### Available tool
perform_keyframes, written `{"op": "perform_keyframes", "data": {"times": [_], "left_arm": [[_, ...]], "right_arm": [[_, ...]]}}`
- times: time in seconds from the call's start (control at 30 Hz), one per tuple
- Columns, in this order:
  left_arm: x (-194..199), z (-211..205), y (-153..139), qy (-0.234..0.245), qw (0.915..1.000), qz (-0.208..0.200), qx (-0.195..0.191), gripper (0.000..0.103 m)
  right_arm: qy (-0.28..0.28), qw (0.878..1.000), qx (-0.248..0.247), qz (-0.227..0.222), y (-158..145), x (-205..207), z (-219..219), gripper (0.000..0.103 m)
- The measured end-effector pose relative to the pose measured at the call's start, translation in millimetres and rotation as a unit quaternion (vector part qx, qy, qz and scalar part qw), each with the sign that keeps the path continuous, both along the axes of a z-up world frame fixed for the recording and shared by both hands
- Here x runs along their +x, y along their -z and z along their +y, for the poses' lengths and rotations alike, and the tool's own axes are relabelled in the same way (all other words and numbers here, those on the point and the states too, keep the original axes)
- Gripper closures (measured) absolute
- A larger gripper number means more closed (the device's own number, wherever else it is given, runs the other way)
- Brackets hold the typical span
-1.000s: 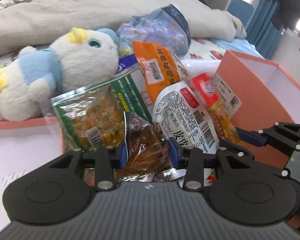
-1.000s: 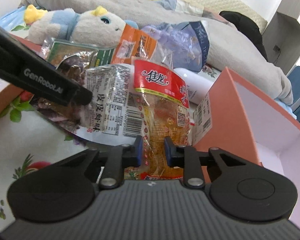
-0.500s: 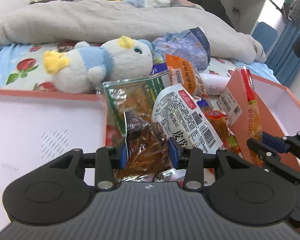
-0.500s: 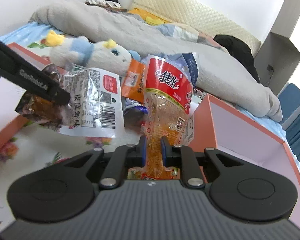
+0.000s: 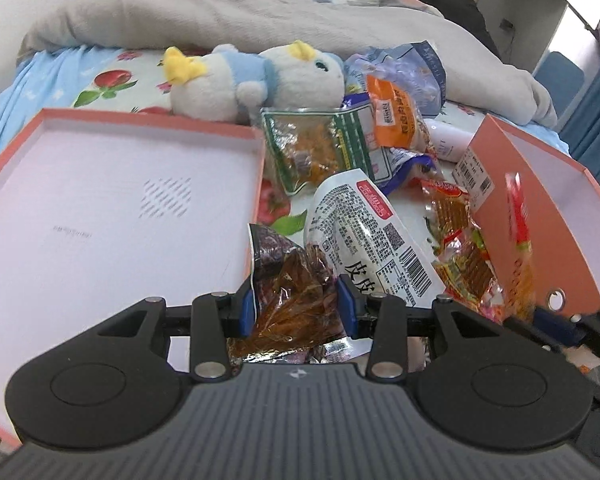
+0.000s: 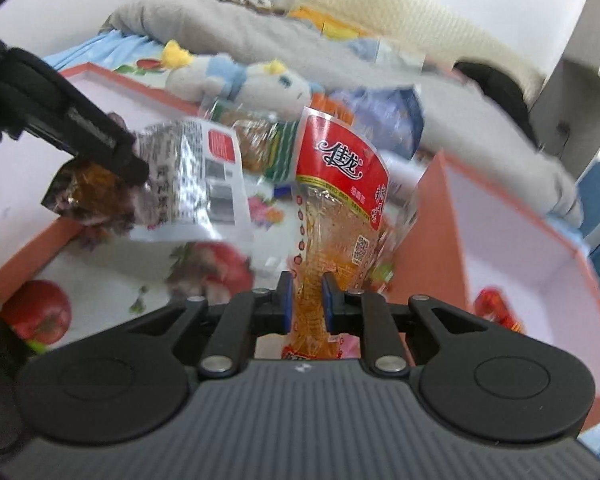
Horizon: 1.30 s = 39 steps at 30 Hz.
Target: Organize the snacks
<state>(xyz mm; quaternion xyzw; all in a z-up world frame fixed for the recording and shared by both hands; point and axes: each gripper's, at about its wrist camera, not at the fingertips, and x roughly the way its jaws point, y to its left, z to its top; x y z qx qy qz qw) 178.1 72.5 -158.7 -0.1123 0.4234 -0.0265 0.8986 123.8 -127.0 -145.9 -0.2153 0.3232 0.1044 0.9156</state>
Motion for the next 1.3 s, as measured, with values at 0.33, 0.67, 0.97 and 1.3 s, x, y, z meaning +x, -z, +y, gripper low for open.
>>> {"op": "perform_keyframes", "data": {"times": [0.33,0.67,0.97,1.3], "left_arm": [[4,0,4,-0.005,0.9999,0.01,-0.002,0.057],[15,-9,10,0.003,0.9998,0.021,0.0,0.057],[15,-8,13,-0.001,0.9997,0.026,0.004,0.06],[14,-10,18,0.005,0.9995,0.032,0.001,0.065]], "right_arm": [[0.017,0.994,0.094,0.053,14,13,-13,0.077],[0.002,0.989,0.136,0.052,11,13,-26,0.025],[0.033,0.989,0.119,0.08,26,25,-32,0.024],[0.106,0.984,0.128,0.069,40,22,-38,0.024]]}}
